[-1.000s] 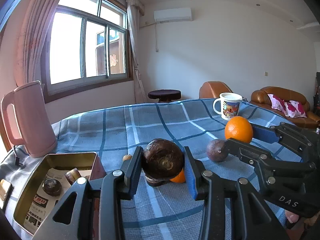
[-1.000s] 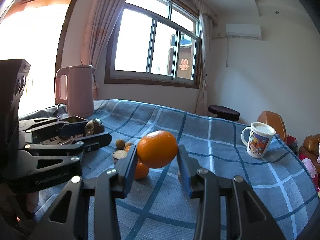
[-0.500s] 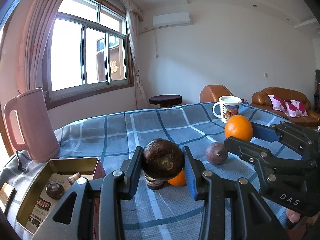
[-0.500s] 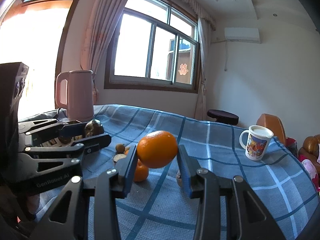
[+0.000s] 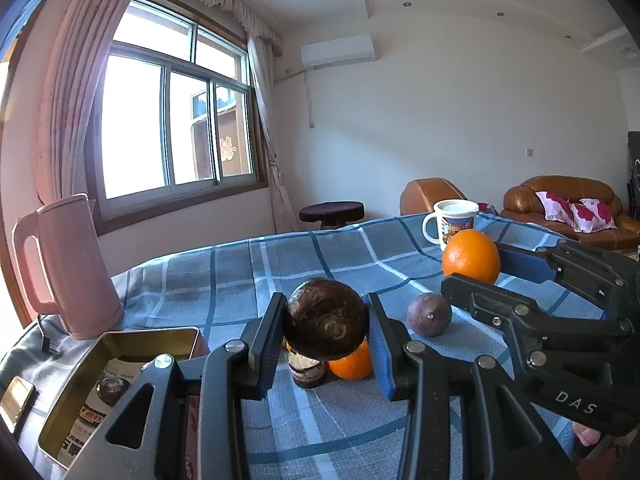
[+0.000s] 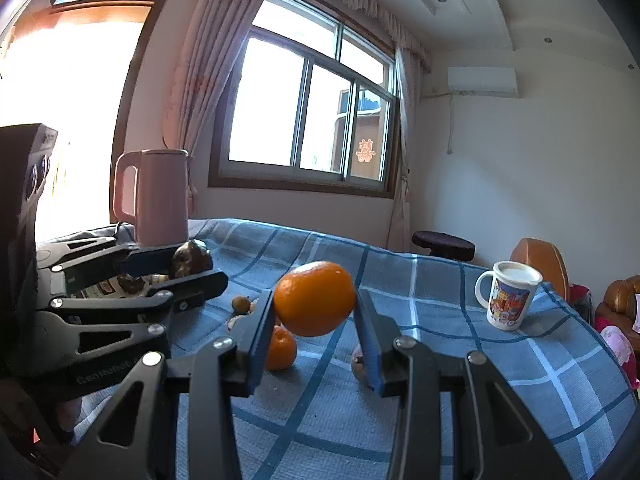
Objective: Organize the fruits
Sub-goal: 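Lift the dark brown fruit with the left tool while the right tool lifts the orange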
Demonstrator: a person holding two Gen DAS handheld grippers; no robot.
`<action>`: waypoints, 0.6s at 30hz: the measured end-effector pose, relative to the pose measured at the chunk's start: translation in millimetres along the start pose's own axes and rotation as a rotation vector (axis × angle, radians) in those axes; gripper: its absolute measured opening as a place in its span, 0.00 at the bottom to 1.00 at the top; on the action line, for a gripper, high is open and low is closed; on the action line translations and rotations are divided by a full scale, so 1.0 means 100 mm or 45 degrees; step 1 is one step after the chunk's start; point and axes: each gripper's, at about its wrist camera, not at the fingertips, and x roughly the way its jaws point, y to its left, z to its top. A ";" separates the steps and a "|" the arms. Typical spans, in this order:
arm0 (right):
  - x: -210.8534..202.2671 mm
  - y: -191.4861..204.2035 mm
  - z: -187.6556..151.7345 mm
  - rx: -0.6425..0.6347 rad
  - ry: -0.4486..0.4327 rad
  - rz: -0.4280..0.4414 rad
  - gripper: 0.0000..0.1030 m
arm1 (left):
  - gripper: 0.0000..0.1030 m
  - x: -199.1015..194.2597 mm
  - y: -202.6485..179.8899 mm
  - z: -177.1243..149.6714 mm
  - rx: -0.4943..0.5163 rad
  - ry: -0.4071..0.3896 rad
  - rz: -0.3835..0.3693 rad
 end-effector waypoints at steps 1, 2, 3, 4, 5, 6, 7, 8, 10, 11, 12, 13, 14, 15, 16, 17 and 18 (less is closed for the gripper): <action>-0.01 0.01 0.00 -0.002 -0.007 -0.003 0.41 | 0.40 -0.01 0.00 0.00 0.001 -0.003 0.003; -0.01 0.01 0.00 -0.003 -0.012 -0.006 0.41 | 0.40 -0.01 0.00 0.00 0.003 -0.007 0.007; -0.02 0.01 0.00 -0.007 -0.018 -0.012 0.41 | 0.40 -0.01 0.00 0.00 0.006 -0.011 0.012; -0.02 0.02 0.01 -0.012 -0.021 -0.017 0.41 | 0.40 -0.01 0.00 0.01 0.009 -0.014 0.015; -0.03 0.03 0.01 -0.017 -0.023 -0.021 0.41 | 0.40 -0.01 0.01 0.00 0.009 -0.015 0.015; -0.02 0.03 0.01 -0.023 -0.024 -0.024 0.41 | 0.40 -0.01 0.00 0.00 0.007 -0.013 0.014; -0.02 0.04 0.01 -0.027 -0.024 -0.025 0.41 | 0.40 -0.01 0.00 0.00 0.007 -0.012 0.017; -0.02 0.04 0.01 -0.030 -0.023 -0.027 0.41 | 0.40 -0.01 0.00 0.00 0.007 -0.012 0.019; -0.01 0.04 0.01 -0.036 -0.024 -0.031 0.41 | 0.40 -0.01 0.01 0.00 0.001 -0.009 0.020; -0.01 0.04 0.01 -0.037 -0.024 -0.032 0.41 | 0.40 -0.01 0.01 0.00 -0.001 -0.009 0.021; -0.01 0.05 0.02 -0.040 -0.022 -0.033 0.41 | 0.40 -0.02 0.01 0.00 -0.002 -0.010 0.024; -0.01 0.05 0.02 -0.042 -0.022 -0.034 0.41 | 0.40 -0.02 0.01 0.00 -0.003 -0.010 0.024; -0.01 0.05 0.02 -0.044 -0.022 -0.035 0.41 | 0.40 -0.02 0.02 0.01 -0.004 -0.010 0.025; 0.00 0.06 0.02 -0.048 -0.021 -0.035 0.41 | 0.40 -0.02 0.02 0.01 -0.007 -0.010 0.027; -0.01 0.06 0.02 -0.050 -0.021 -0.034 0.41 | 0.40 -0.02 0.03 0.01 -0.010 -0.011 0.028; -0.01 0.07 0.02 -0.053 -0.022 -0.034 0.41 | 0.40 -0.03 0.04 0.01 -0.011 -0.011 0.029; -0.01 0.08 0.02 -0.055 -0.024 -0.032 0.41 | 0.40 -0.03 0.04 0.01 -0.013 -0.012 0.031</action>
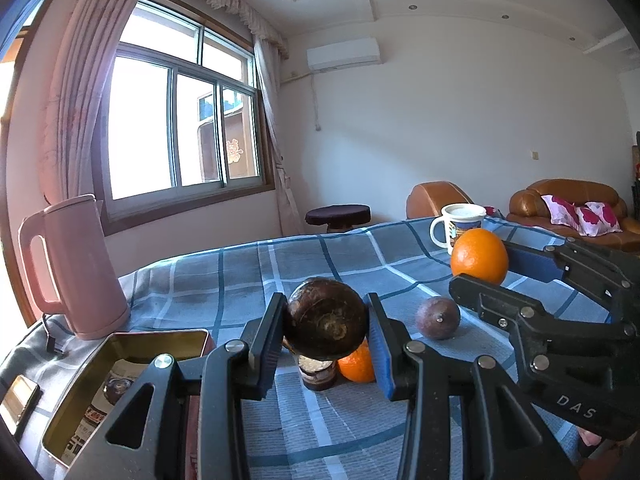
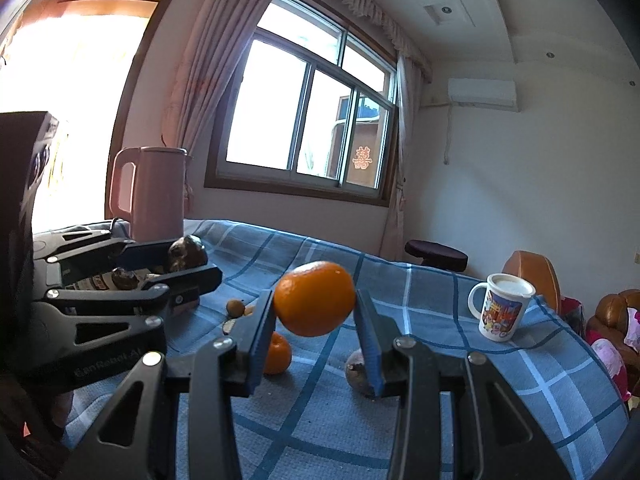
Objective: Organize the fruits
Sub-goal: 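Lift the dark brown fruit with the left tool while the right tool lifts the orange, then carry the dark brown fruit and the orange over the open tin box with both tools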
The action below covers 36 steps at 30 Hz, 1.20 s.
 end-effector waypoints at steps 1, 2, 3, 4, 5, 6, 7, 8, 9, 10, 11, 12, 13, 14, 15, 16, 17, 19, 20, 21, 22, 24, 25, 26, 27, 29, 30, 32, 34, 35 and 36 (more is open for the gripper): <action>0.00 0.00 0.00 -0.001 0.000 0.001 0.41 | 0.40 0.00 0.01 0.00 -0.002 0.000 0.003; 0.01 0.01 0.00 -0.002 0.000 0.004 0.41 | 0.40 0.00 0.02 0.00 -0.006 0.002 0.006; 0.02 0.01 0.00 -0.001 0.000 0.006 0.41 | 0.40 0.00 0.03 0.00 -0.008 0.003 0.008; 0.02 0.01 0.00 -0.002 -0.001 0.008 0.41 | 0.40 0.00 0.04 0.00 -0.009 0.005 0.011; 0.03 0.01 0.01 -0.002 -0.001 0.010 0.41 | 0.40 0.00 0.04 0.00 -0.010 0.006 0.014; 0.04 0.02 0.01 -0.002 0.000 0.013 0.41 | 0.40 0.00 0.05 0.00 -0.012 0.007 0.017; 0.05 0.02 0.01 -0.002 -0.001 0.016 0.41 | 0.40 0.00 0.06 0.00 -0.014 0.009 0.019; 0.06 0.03 0.02 -0.004 -0.001 0.019 0.41 | 0.40 0.00 0.06 0.00 -0.016 0.012 0.020; 0.08 0.05 0.02 -0.007 0.001 0.023 0.41 | 0.40 0.00 0.07 -0.01 -0.018 0.014 0.024; 0.08 0.05 0.02 -0.009 0.002 0.026 0.41 | 0.40 0.00 0.09 -0.01 -0.023 0.015 0.027; 0.10 0.07 0.03 -0.013 0.003 0.031 0.41 | 0.40 -0.01 0.09 -0.01 -0.027 0.016 0.029; 0.11 0.08 0.04 -0.016 0.005 0.035 0.41 | 0.40 -0.01 0.11 -0.01 -0.030 0.017 0.032; 0.12 0.09 0.04 -0.019 0.006 0.038 0.41 | 0.40 -0.01 0.12 -0.01 -0.034 0.018 0.036; 0.13 0.11 0.04 -0.024 0.009 0.044 0.41 | 0.40 -0.01 0.14 -0.01 -0.038 0.018 0.038; 0.14 0.12 0.05 -0.028 0.011 0.047 0.41 | 0.40 -0.02 0.16 -0.01 -0.042 0.019 0.040; 0.15 0.14 0.05 -0.031 0.013 0.052 0.41 | 0.40 -0.02 0.17 -0.02 -0.046 0.019 0.044; 0.16 0.16 0.05 -0.033 0.016 0.058 0.41 | 0.40 -0.02 0.19 -0.02 -0.049 0.019 0.046; 0.19 0.21 0.06 -0.043 0.022 0.069 0.41 | 0.40 -0.02 0.22 -0.01 -0.055 0.021 0.052; 0.20 0.24 0.06 -0.049 0.023 0.074 0.41 | 0.40 -0.02 0.23 -0.02 -0.058 0.022 0.054; 0.21 0.25 0.06 -0.052 0.024 0.078 0.41 | 0.40 -0.03 0.25 -0.02 -0.062 0.023 0.057; 0.23 0.27 0.07 -0.057 0.025 0.086 0.41 | 0.40 -0.03 0.27 -0.02 -0.065 0.024 0.061; 0.26 0.32 0.08 -0.065 0.029 0.102 0.41 | 0.40 -0.02 0.31 -0.03 -0.074 0.027 0.070; 0.27 0.33 0.09 -0.068 0.030 0.108 0.41 | 0.40 -0.03 0.34 -0.03 -0.080 0.027 0.077; 0.28 0.35 0.10 -0.070 0.031 0.113 0.41 | 0.40 -0.03 0.37 -0.03 -0.085 0.029 0.081; 0.29 0.37 0.10 -0.072 0.032 0.120 0.41 | 0.40 -0.03 0.40 -0.03 -0.091 0.031 0.090; 0.32 0.41 0.12 -0.081 0.035 0.132 0.41 | 0.40 -0.04 0.45 -0.04 -0.103 0.034 0.100; 0.33 0.43 0.12 -0.086 0.036 0.137 0.41 | 0.40 -0.04 0.48 -0.04 -0.111 0.037 0.106; 0.35 0.47 0.13 -0.093 0.037 0.146 0.41 | 0.40 -0.05 0.52 -0.05 -0.121 0.041 0.119; 0.37 0.50 0.15 -0.099 0.040 0.156 0.41 | 0.40 -0.06 0.58 -0.06 -0.131 0.045 0.133; 0.38 0.52 0.16 -0.102 0.040 0.160 0.41 | 0.40 -0.06 0.60 -0.06 -0.134 0.046 0.138; 0.39 0.53 0.17 -0.105 0.041 0.165 0.41 | 0.40 -0.06 0.63 -0.06 -0.139 0.049 0.145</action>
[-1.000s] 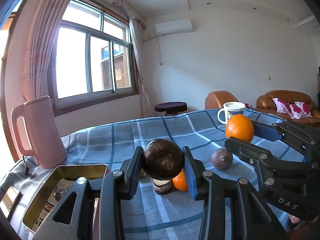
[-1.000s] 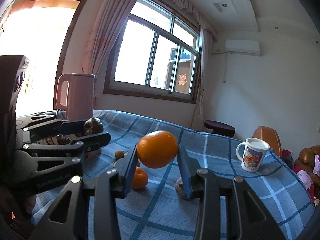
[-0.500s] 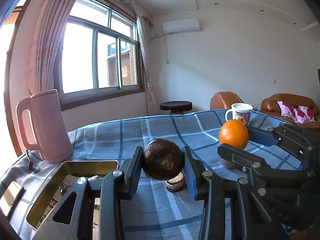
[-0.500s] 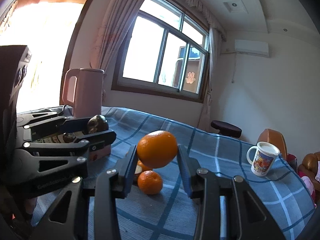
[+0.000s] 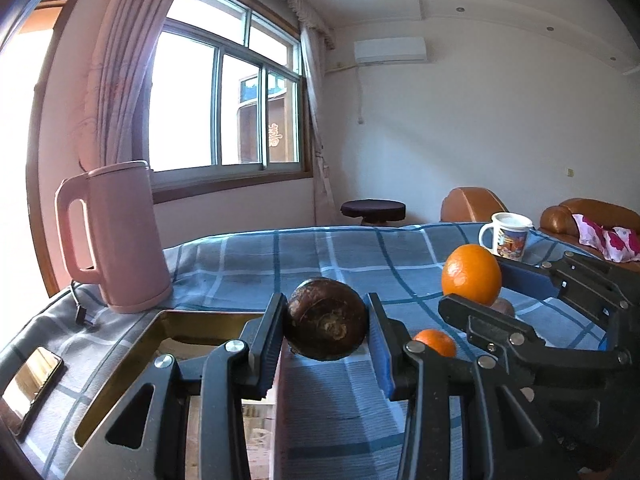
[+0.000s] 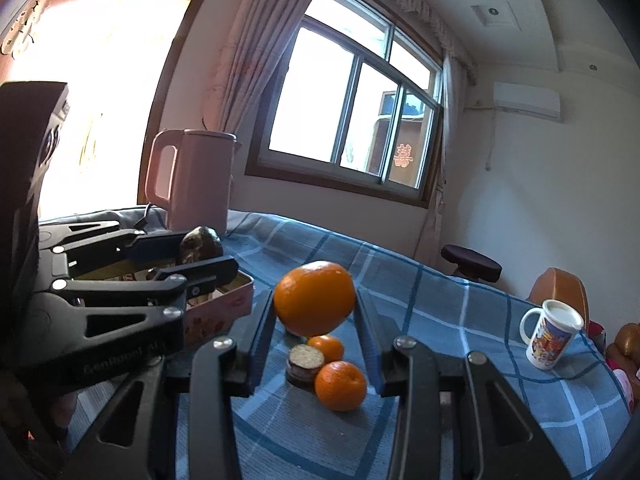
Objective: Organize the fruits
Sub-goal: 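Carry the dark brown fruit and the orange over the open tin box with both tools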
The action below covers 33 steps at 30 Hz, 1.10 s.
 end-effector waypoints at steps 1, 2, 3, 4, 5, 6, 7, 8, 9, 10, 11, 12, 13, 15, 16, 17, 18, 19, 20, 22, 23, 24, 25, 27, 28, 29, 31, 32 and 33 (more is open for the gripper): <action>0.02 0.01 0.01 -0.004 0.000 0.005 0.41 | 0.40 0.00 0.02 0.00 -0.004 0.002 0.006; 0.03 0.03 0.03 -0.008 0.000 0.010 0.41 | 0.40 0.00 0.05 0.00 -0.009 0.005 0.012; 0.06 0.06 0.06 -0.012 0.001 0.018 0.41 | 0.40 0.00 0.07 0.00 -0.014 0.008 0.017; 0.07 0.08 0.07 -0.015 0.001 0.024 0.41 | 0.40 0.00 0.10 0.00 -0.018 0.012 0.022; 0.08 0.09 0.09 -0.018 0.001 0.031 0.41 | 0.40 0.01 0.12 0.00 -0.021 0.015 0.029; 0.09 0.12 0.11 -0.022 0.003 0.040 0.41 | 0.40 0.01 0.16 -0.01 -0.024 0.017 0.039; 0.11 0.14 0.13 -0.028 0.004 0.045 0.41 | 0.40 0.00 0.19 -0.01 -0.028 0.019 0.043; 0.13 0.16 0.15 -0.035 0.004 0.050 0.41 | 0.40 0.00 0.22 -0.01 -0.034 0.024 0.048; 0.14 0.19 0.17 -0.040 0.004 0.056 0.41 | 0.40 0.00 0.27 -0.02 -0.041 0.029 0.055; 0.16 0.21 0.19 -0.044 0.005 0.062 0.41 | 0.40 0.00 0.30 -0.02 -0.045 0.033 0.063; 0.17 0.23 0.20 -0.047 0.006 0.068 0.41 | 0.40 0.01 0.34 -0.02 -0.050 0.037 0.070; 0.19 0.26 0.21 -0.053 0.009 0.077 0.41 | 0.40 0.01 0.38 -0.03 -0.057 0.046 0.079; 0.21 0.27 0.22 -0.055 0.012 0.082 0.41 | 0.40 0.02 0.41 -0.04 -0.060 0.050 0.086; 0.26 0.32 0.24 -0.060 0.022 0.101 0.41 | 0.40 0.02 0.48 -0.05 -0.068 0.061 0.102; 0.28 0.34 0.25 -0.062 0.026 0.107 0.41 | 0.40 0.03 0.50 -0.05 -0.070 0.068 0.110; 0.31 0.36 0.26 -0.067 0.031 0.116 0.41 | 0.40 0.03 0.53 -0.06 -0.072 0.075 0.117; 0.33 0.38 0.26 -0.071 0.033 0.121 0.41 | 0.40 0.04 0.57 -0.07 -0.077 0.083 0.129; 0.35 0.41 0.27 -0.074 0.037 0.127 0.41 | 0.40 0.05 0.61 -0.08 -0.080 0.092 0.137; 0.37 0.43 0.27 -0.078 0.040 0.135 0.41 | 0.40 0.06 0.63 -0.09 -0.083 0.099 0.143; 0.42 0.49 0.29 -0.084 0.049 0.151 0.41 | 0.40 0.07 0.70 -0.11 -0.098 0.115 0.158; 0.44 0.51 0.29 -0.086 0.052 0.159 0.41 | 0.40 0.07 0.73 -0.11 -0.102 0.117 0.166; 0.46 0.54 0.30 -0.087 0.056 0.168 0.41 | 0.40 0.07 0.75 -0.11 -0.099 0.118 0.180; 0.48 0.56 0.31 -0.088 0.059 0.177 0.41 | 0.40 0.07 0.78 -0.12 -0.101 0.123 0.187; 0.53 0.61 0.33 -0.091 0.066 0.198 0.41 | 0.40 0.08 0.83 -0.13 -0.108 0.138 0.201; 0.54 0.63 0.34 -0.091 0.068 0.205 0.41 | 0.40 0.08 0.86 -0.13 -0.110 0.144 0.210; 0.56 0.65 0.35 -0.089 0.071 0.215 0.41 | 0.40 0.09 0.88 -0.13 -0.113 0.150 0.215; 0.61 0.69 0.36 -0.082 0.081 0.238 0.41 | 0.40 0.09 0.93 -0.14 -0.118 0.162 0.228; 0.63 0.71 0.36 -0.079 0.086 0.248 0.41 | 0.40 0.09 0.96 -0.14 -0.122 0.167 0.234; 0.66 0.73 0.36 -0.079 0.091 0.254 0.41 | 0.40 0.09 0.98 -0.14 -0.125 0.172 0.236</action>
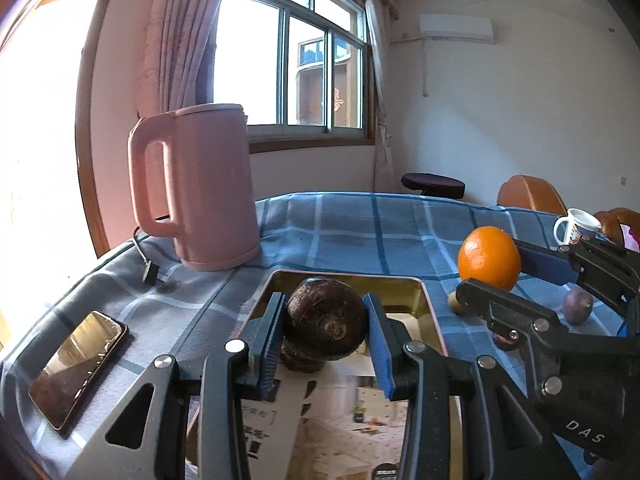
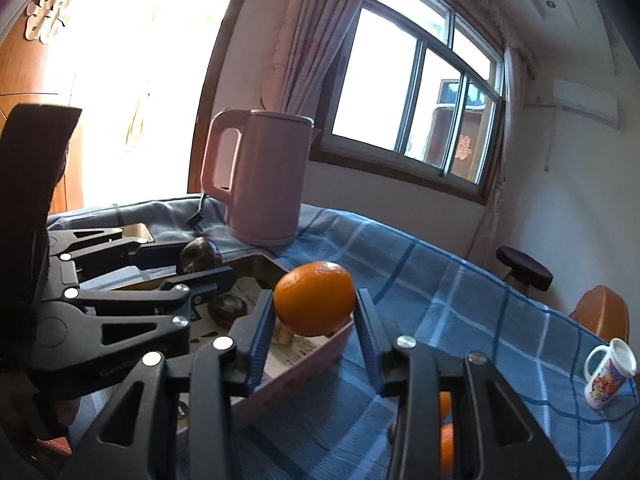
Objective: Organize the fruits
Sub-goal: 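Carry the dark brown fruit and the orange over the open tin box with both tools, then lower both fruits into the tin and open both tools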
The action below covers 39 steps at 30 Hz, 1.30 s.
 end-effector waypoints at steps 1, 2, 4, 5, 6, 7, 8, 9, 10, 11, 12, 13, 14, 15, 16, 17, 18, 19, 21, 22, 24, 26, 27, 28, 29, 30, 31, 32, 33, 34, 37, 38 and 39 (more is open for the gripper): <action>0.02 0.01 0.00 -0.001 0.004 0.005 0.41 | 0.40 0.01 0.02 0.00 -0.003 0.006 0.003; 0.04 0.03 0.00 -0.002 0.008 0.010 0.41 | 0.40 0.01 0.04 0.00 -0.006 0.010 0.006; 0.08 0.06 0.00 -0.002 0.020 0.025 0.41 | 0.40 0.02 0.07 0.01 -0.008 0.016 0.011; 0.09 0.06 0.00 -0.002 0.023 0.028 0.41 | 0.40 0.02 0.08 0.01 -0.011 0.018 0.013; 0.11 0.07 -0.01 -0.001 0.029 0.031 0.41 | 0.40 0.03 0.10 0.01 -0.014 0.022 0.015; 0.13 0.08 -0.01 -0.002 0.033 0.033 0.41 | 0.40 0.04 0.11 0.01 -0.016 0.025 0.016; 0.14 0.08 -0.01 -0.002 0.037 0.034 0.41 | 0.40 0.04 0.12 0.01 -0.018 0.029 0.017; 0.16 0.09 -0.01 -0.002 0.043 0.037 0.41 | 0.40 0.05 0.13 0.00 -0.018 0.035 0.019; 0.17 0.10 -0.01 -0.001 0.046 0.039 0.41 | 0.40 0.06 0.14 0.00 -0.017 0.040 0.020; 0.18 0.10 -0.01 -0.001 0.050 0.042 0.41 | 0.40 0.07 0.14 0.00 -0.015 0.046 0.020; 0.20 0.11 -0.01 0.000 0.056 0.046 0.41 | 0.40 0.08 0.15 0.00 -0.015 0.052 0.020; 0.20 0.11 -0.01 0.000 0.058 0.047 0.41 | 0.40 0.08 0.15 0.00 -0.019 0.056 0.020; 0.22 0.12 -0.01 -0.001 0.064 0.050 0.41 | 0.40 0.08 0.16 0.00 -0.020 0.059 0.020; 0.23 0.13 -0.01 -0.001 0.069 0.052 0.41 | 0.40 0.09 0.16 0.00 -0.020 0.063 0.022; 0.25 0.13 -0.01 0.000 0.076 0.056 0.41 | 0.40 0.10 0.17 0.00 -0.020 0.072 0.021; 0.26 0.13 -0.01 0.002 0.081 0.060 0.41 | 0.40 0.11 0.17 0.00 -0.021 0.080 0.019; 0.28 0.14 -0.02 0.003 0.088 0.064 0.41 | 0.40 0.12 0.18 0.00 -0.022 0.086 0.021; 0.29 0.14 -0.02 0.004 0.095 0.066 0.41 | 0.40 0.13 0.18 0.00 -0.023 0.091 0.023; 0.31 0.15 -0.04 0.005 0.109 0.071 0.41 | 0.40 0.14 0.19 0.00 -0.022 0.104 0.024; 0.32 0.16 -0.04 0.004 0.113 0.072 0.41 | 0.40 0.16 0.19 -0.01 -0.020 0.116 0.026; 0.35 0.17 -0.05 -0.001 0.128 0.076 0.41 | 0.40 0.20 0.19 -0.01 -0.015 0.144 0.025; 0.37 0.19 -0.07 -0.003 0.145 0.087 0.41 | 0.40 0.23 0.19 -0.03 -0.017 0.168 0.022; 0.39 0.20 -0.07 -0.007 0.157 0.094 0.41 | 0.40 0.25 0.20 -0.04 -0.018 0.186 0.019; 0.41 0.21 -0.08 -0.010 0.167 0.098 0.42 | 0.40 0.26 0.21 -0.05 -0.023 0.197 0.019; 0.43 0.22 -0.08 -0.012 0.178 0.100 0.42 | 0.40 0.28 0.23 -0.06 -0.033 0.212 0.011; 0.44 0.22 -0.08 -0.011 0.187 0.105 0.42 | 0.40 0.30 0.24 -0.07 -0.041 0.224 0.003; 0.45 0.23 -0.08 -0.009 0.195 0.110 0.42 | 0.40 0.31 0.25 -0.08 -0.050 0.233 -0.005; 0.47 0.23 -0.08 -0.006 0.211 0.119 0.42 | 0.40 0.32 0.26 -0.09 -0.058 0.240 -0.010; 0.49 0.23 -0.09 -0.005 0.227 0.124 0.42 | 0.40 0.33 0.27 -0.09 -0.065 0.244 -0.013; 0.51 0.24 -0.09 -0.006 0.242 0.124 0.42 | 0.40 0.33 0.27 -0.09 -0.066 0.246 -0.013; 0.58 0.26 -0.11 -0.013 0.290 0.128 0.42 | 0.40 0.34 0.25 -0.10 -0.053 0.259 -0.014; 0.60 0.27 -0.11 -0.018 0.305 0.130 0.42 | 0.40 0.35 0.24 -0.10 -0.050 0.266 -0.015; 0.63 0.28 -0.12 -0.027 0.322 0.131 0.42 | 0.40 0.36 0.25 -0.11 -0.050 0.272 -0.015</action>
